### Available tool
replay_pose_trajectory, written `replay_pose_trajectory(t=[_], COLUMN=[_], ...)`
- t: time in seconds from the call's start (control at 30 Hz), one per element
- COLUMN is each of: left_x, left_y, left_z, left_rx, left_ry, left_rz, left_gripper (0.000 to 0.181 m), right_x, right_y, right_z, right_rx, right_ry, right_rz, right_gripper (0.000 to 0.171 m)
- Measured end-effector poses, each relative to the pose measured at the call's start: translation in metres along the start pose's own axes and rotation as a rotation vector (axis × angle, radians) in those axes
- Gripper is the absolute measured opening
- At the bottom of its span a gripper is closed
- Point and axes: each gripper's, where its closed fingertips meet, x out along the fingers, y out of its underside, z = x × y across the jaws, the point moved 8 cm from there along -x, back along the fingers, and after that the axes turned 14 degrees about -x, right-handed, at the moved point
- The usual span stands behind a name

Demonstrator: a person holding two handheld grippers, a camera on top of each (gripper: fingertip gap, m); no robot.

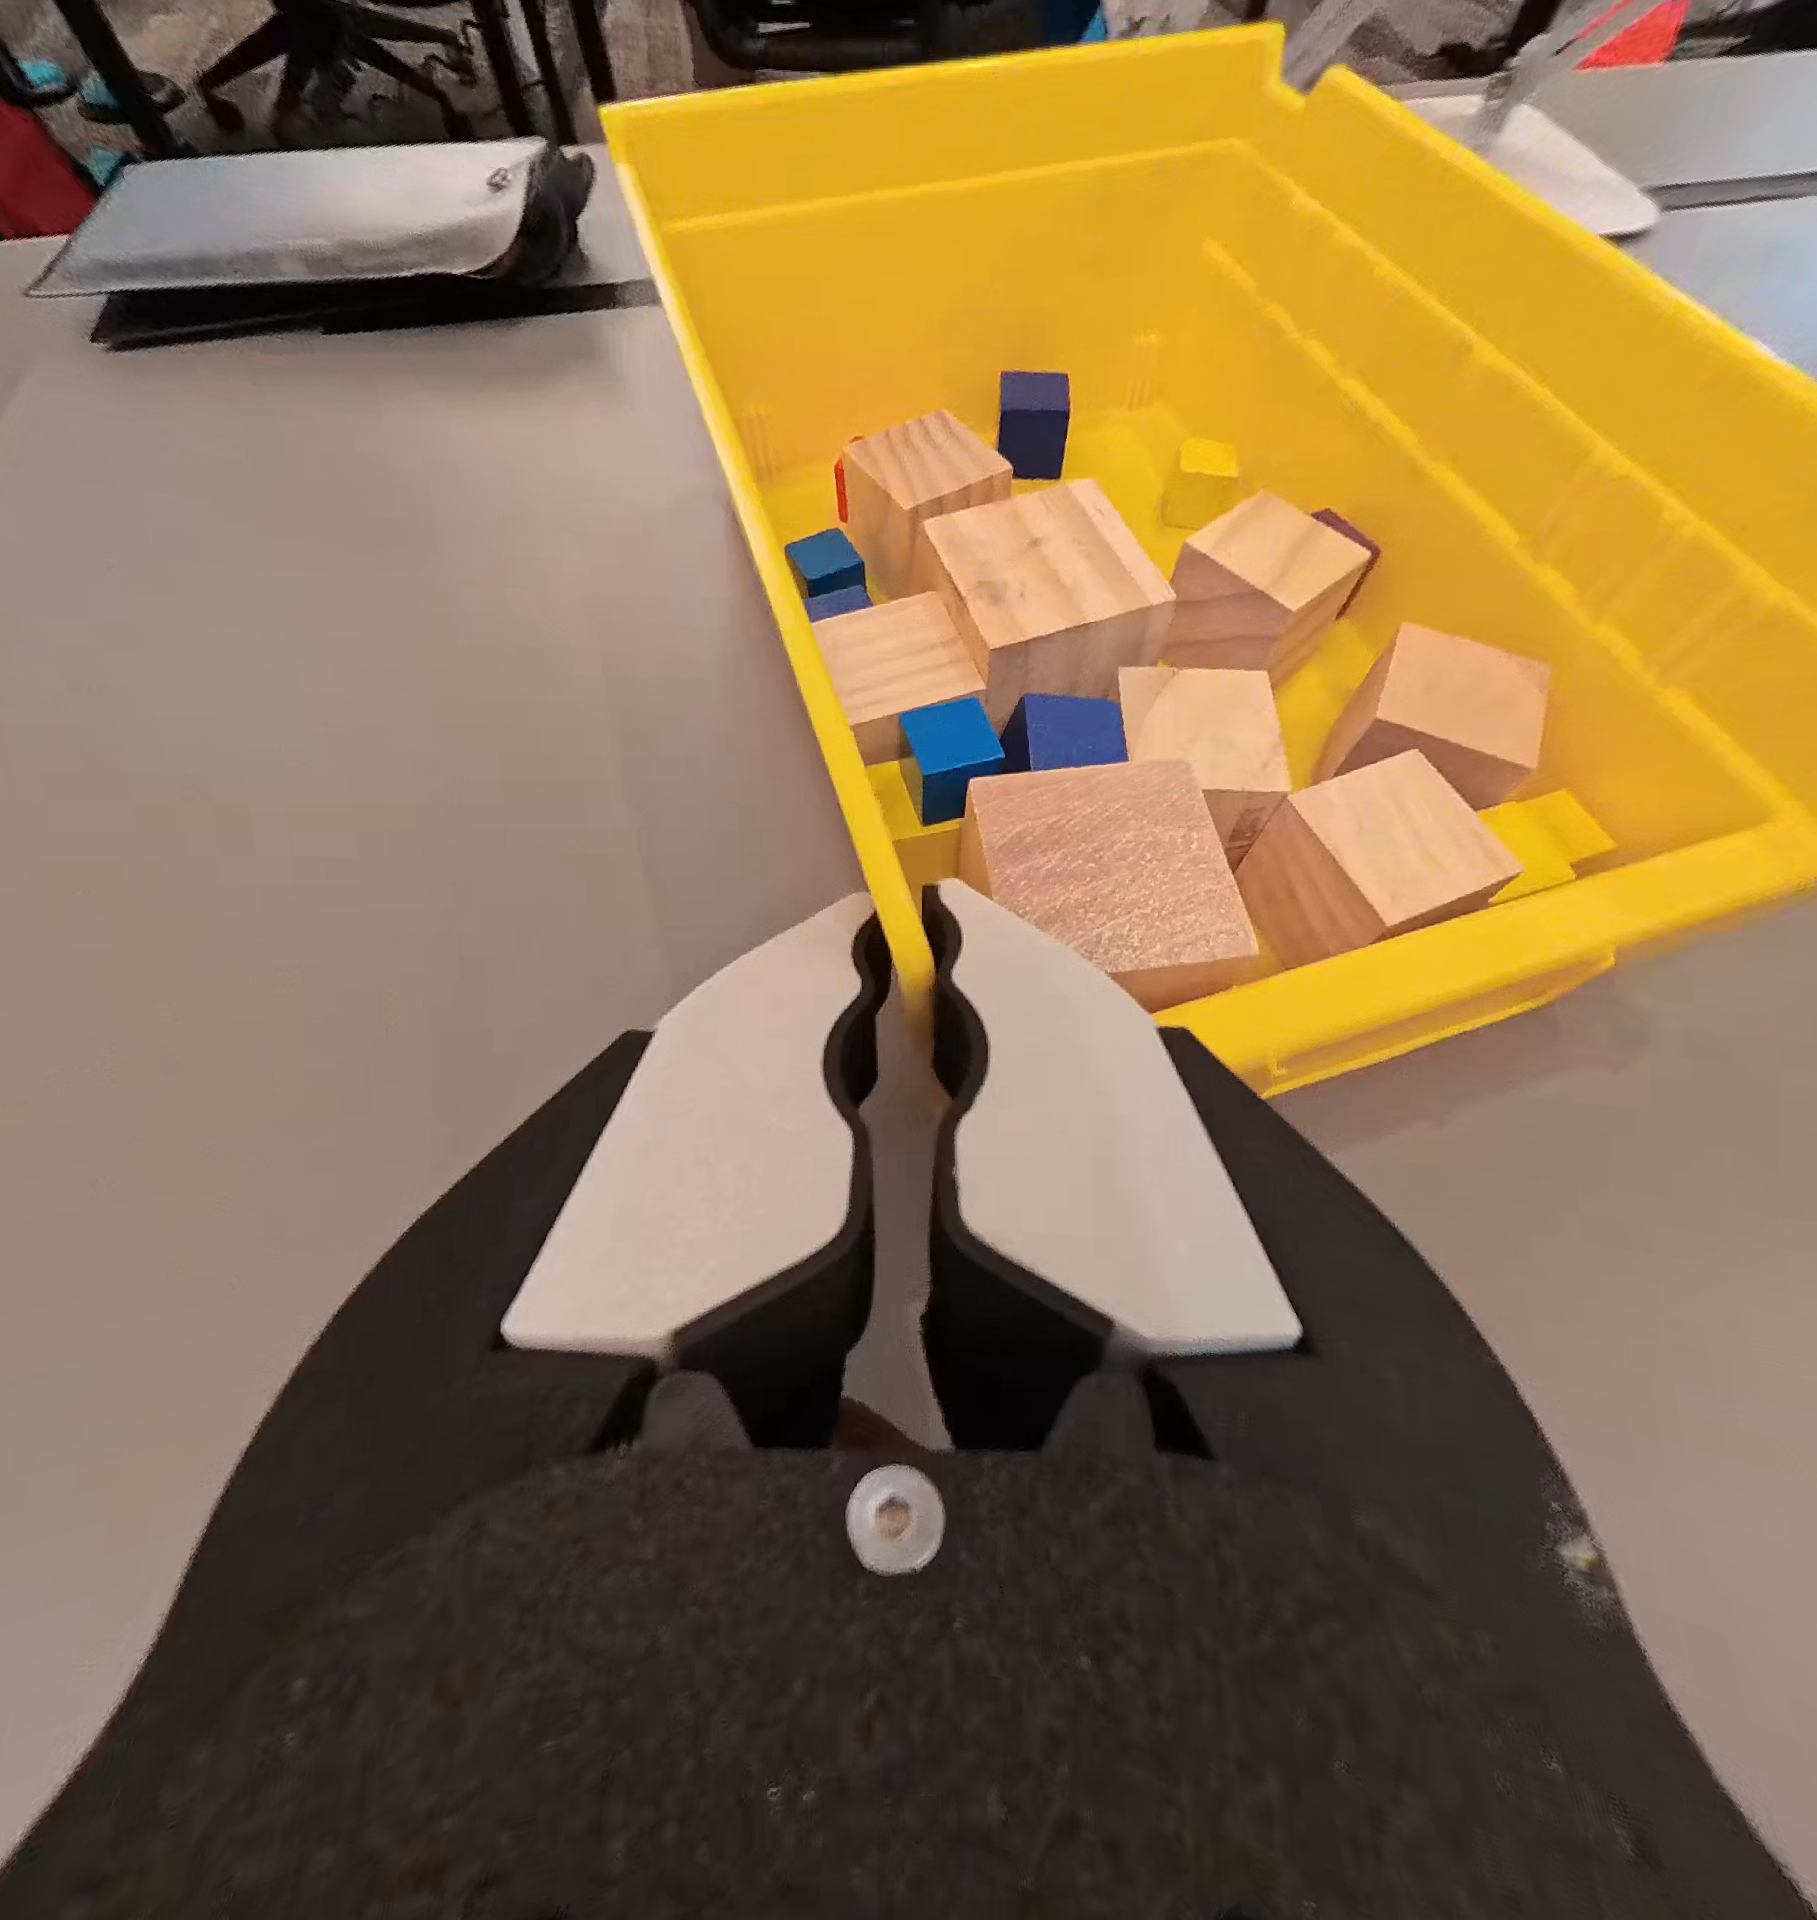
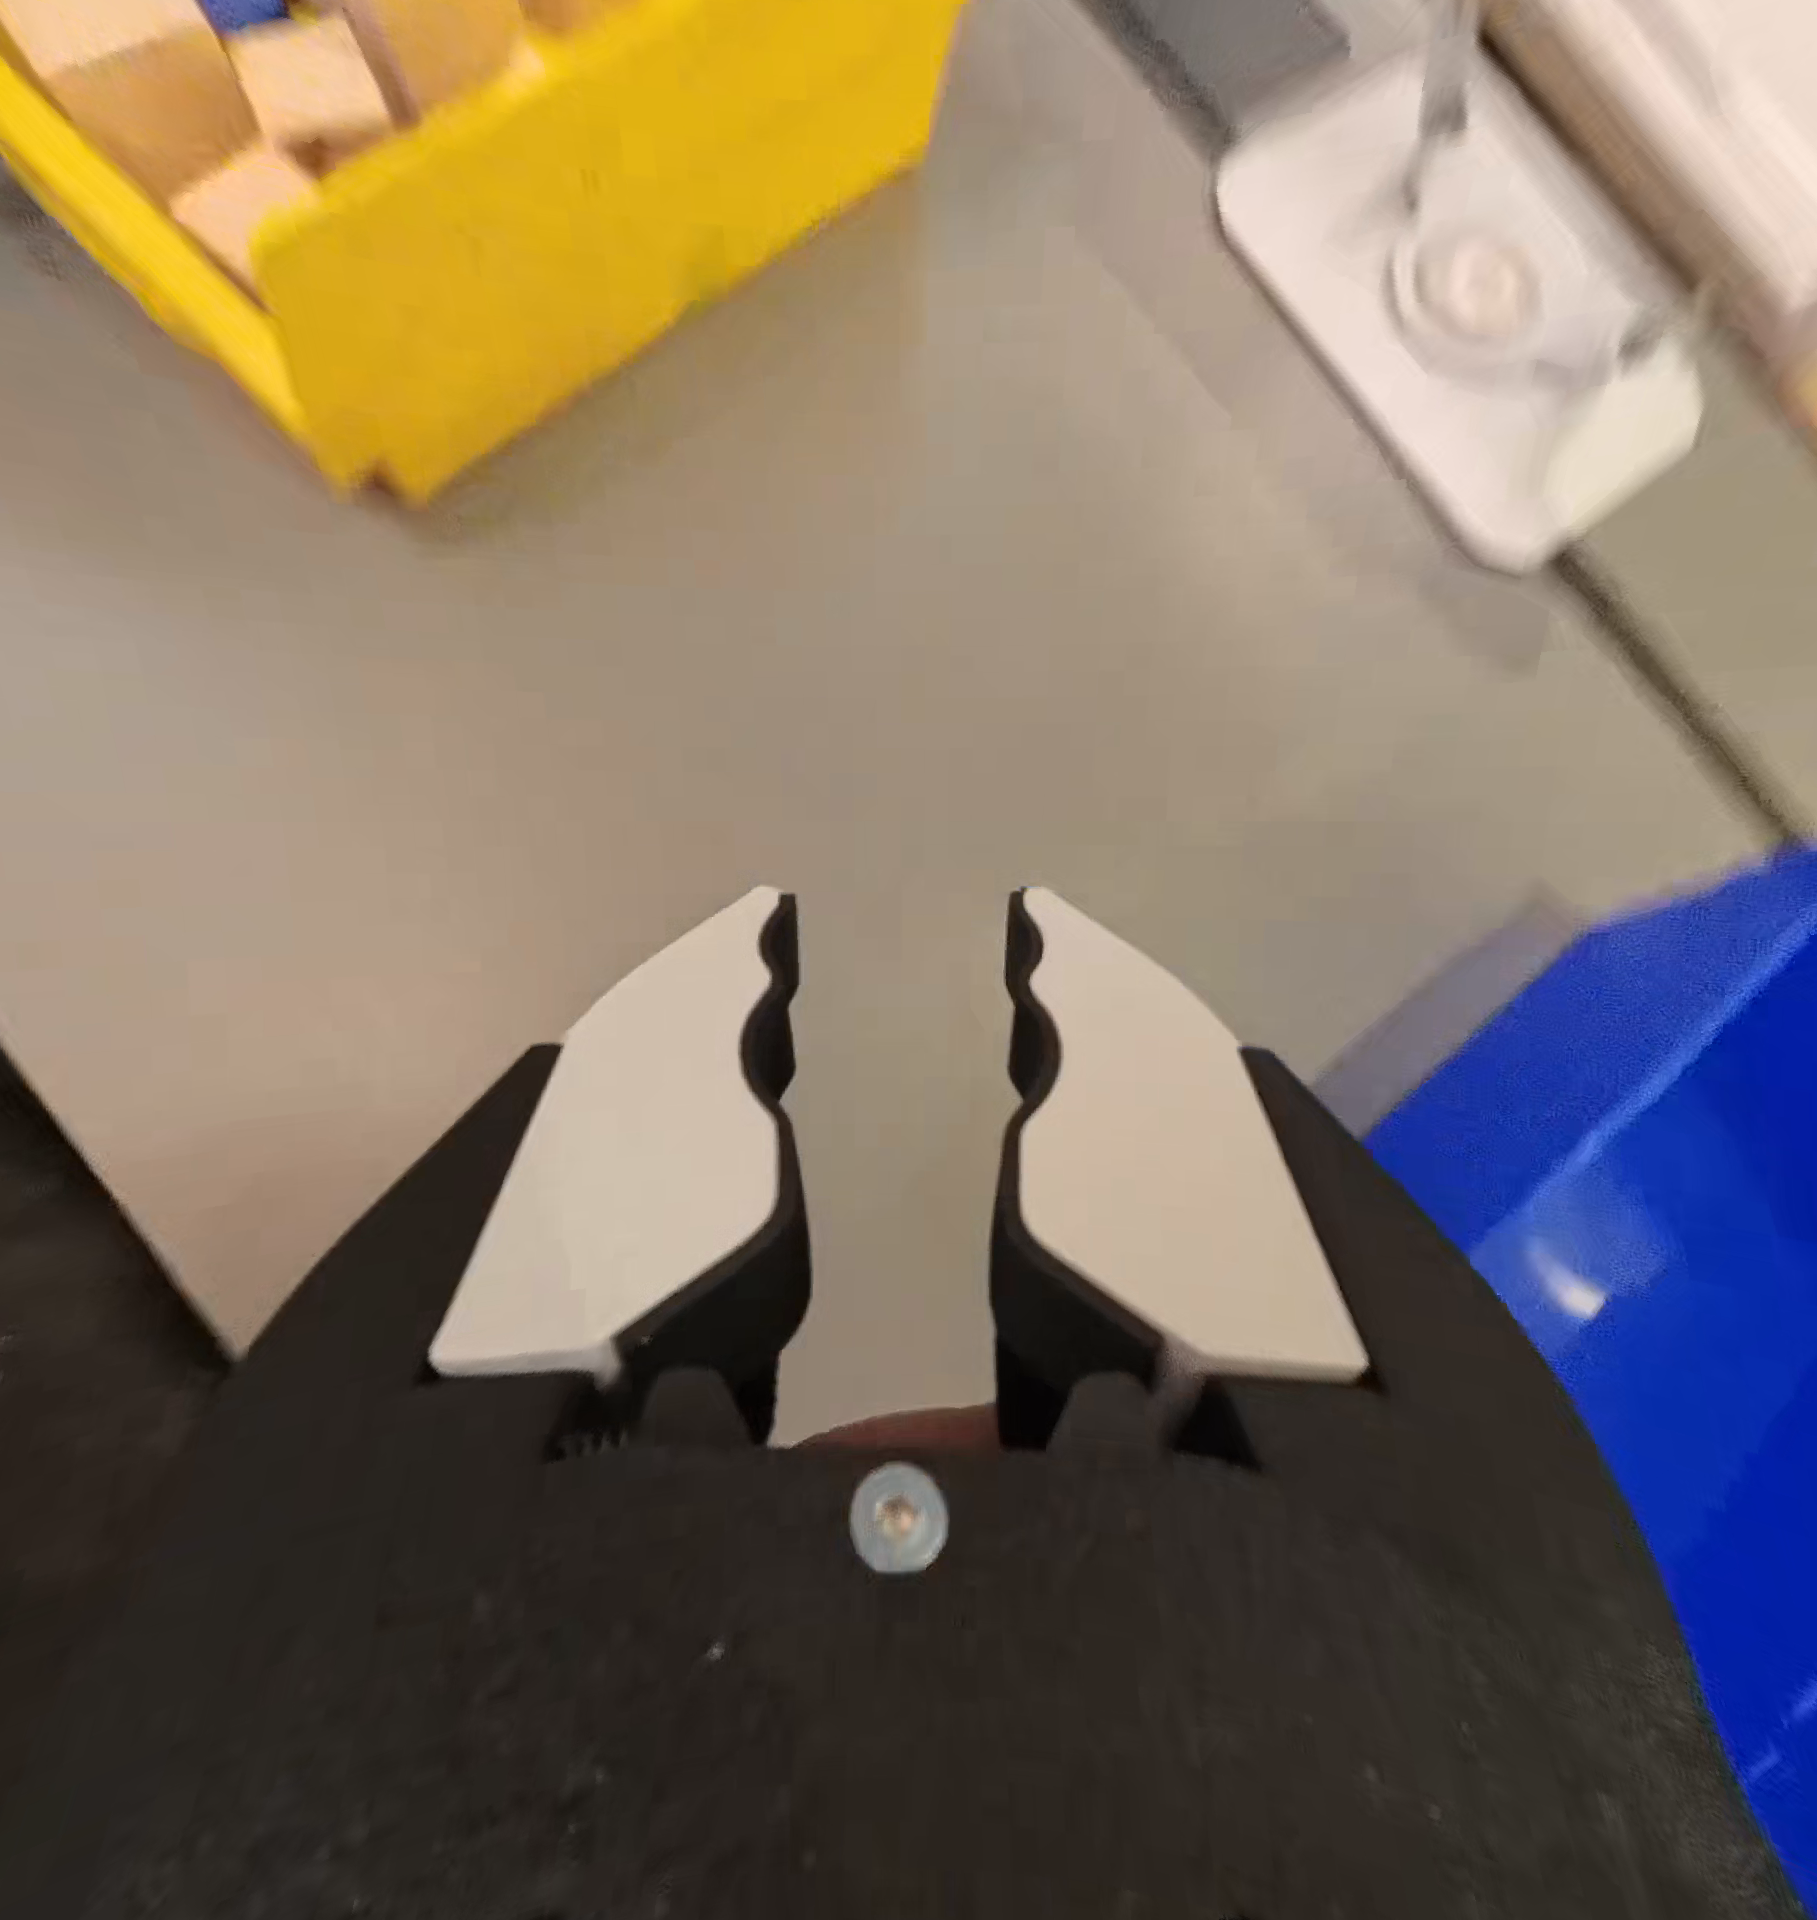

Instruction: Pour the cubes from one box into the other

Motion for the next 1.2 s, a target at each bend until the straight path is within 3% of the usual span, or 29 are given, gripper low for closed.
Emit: replay_pose_trajectory(t=[0.13, 0.27, 0.43, 0.5, 0.53, 0.57, 0.7, 0.83, 1.0, 1.2], left_x=[-0.016, -0.020, -0.020, -0.020, -0.020, -0.019, -0.016, -0.010, 0.014, 0.071], left_y=[0.010, 0.013, 0.013, 0.013, 0.013, 0.012, 0.004, -0.018, -0.070, -0.165], left_z=[0.004, 0.003, 0.003, 0.003, 0.003, 0.003, -0.013, -0.060, -0.152, -0.302], left_rx=[-0.068, -0.075, -0.095, -0.091, -0.096, -0.105, -0.094, 0.026, 0.114, 0.276], left_ry=[0.060, 0.081, 0.102, 0.103, 0.107, 0.111, 0.121, 0.182, 0.338, 0.518], left_rz=[-0.006, -0.010, -0.014, -0.017, -0.016, -0.012, 0.026, 0.038, 0.052, 0.013], left_gripper=[0.004, 0.003, 0.003, 0.003, 0.003, 0.003, 0.002, 0.003, 0.003, 0.003], right_x=[0.055, 0.158, 0.249, 0.270, 0.275, 0.276, 0.255, 0.201, 0.101, -0.041], right_y=[-0.110, -0.184, -0.190, -0.179, -0.184, -0.187, -0.171, -0.144, -0.088, 0.006], right_z=[-0.026, -0.048, -0.057, -0.053, -0.051, -0.050, -0.056, -0.092, -0.162, -0.276], right_rx=[-0.179, -0.329, -0.367, -0.442, -0.410, -0.417, -0.505, -0.449, -0.288, -0.035], right_ry=[-0.102, -0.268, -0.551, -0.544, -0.584, -0.588, -0.608, -0.563, -0.474, -0.299], right_rz=[-0.026, 0.122, 0.474, 0.579, 0.552, 0.518, 0.540, 0.535, 0.605, 0.591], right_gripper=[0.038, 0.041, 0.041, 0.034, 0.011, 0.002, 0.002, 0.003, 0.003, 0.003])
